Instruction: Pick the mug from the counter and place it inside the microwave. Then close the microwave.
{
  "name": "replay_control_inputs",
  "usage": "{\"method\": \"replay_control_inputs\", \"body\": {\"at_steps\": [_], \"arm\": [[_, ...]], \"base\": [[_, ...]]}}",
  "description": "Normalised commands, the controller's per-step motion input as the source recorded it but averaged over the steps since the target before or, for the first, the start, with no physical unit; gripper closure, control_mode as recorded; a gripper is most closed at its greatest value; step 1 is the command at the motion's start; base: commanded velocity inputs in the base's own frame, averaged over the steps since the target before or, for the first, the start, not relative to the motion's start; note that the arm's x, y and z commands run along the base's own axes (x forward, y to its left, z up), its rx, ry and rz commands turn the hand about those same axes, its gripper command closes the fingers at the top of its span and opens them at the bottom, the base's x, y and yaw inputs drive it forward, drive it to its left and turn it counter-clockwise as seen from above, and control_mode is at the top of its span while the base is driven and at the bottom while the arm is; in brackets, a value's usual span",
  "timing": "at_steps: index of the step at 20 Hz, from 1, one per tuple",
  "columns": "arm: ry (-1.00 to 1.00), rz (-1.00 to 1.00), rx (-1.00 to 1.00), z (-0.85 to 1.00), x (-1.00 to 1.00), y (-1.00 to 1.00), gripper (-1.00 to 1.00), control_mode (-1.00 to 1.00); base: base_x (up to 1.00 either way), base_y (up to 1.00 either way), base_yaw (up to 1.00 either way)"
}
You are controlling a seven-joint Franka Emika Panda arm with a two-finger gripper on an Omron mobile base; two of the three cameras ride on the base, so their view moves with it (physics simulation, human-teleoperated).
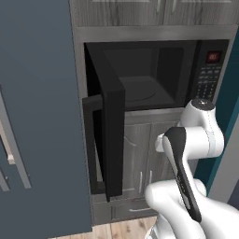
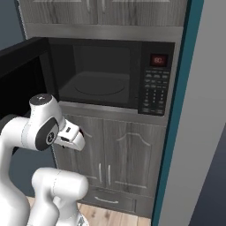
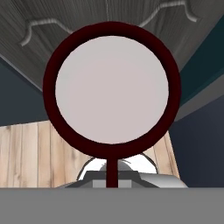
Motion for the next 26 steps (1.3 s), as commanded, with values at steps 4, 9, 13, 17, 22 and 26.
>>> {"method": "replay_control_inputs", "body": {"at_steps": [4,9,13,17,22,26], "arm": [[0.0,0.0,0.0,0.0,0.0,0.0,1.0,1.0],[0.0,0.0,0.0,0.0,0.0,0.0,1.0,1.0],[0.0,0.0,0.0,0.0,0.0,0.0,1.0,1.0],[0.0,0.0,0.0,0.0,0.0,0.0,1.0,1.0],[0.0,0.0,0.0,0.0,0.0,0.0,1.0,-1.0],[0.0,0.0,0.0,0.0,0.0,0.0,1.0,-1.0]], "base": [[0.0,0.0,0.0],[0.0,0.0,0.0],[0.0,0.0,0.0],[0.0,0.0,0.0],[0.0,0.0,0.0],[0.0,0.0,0.0]]}}
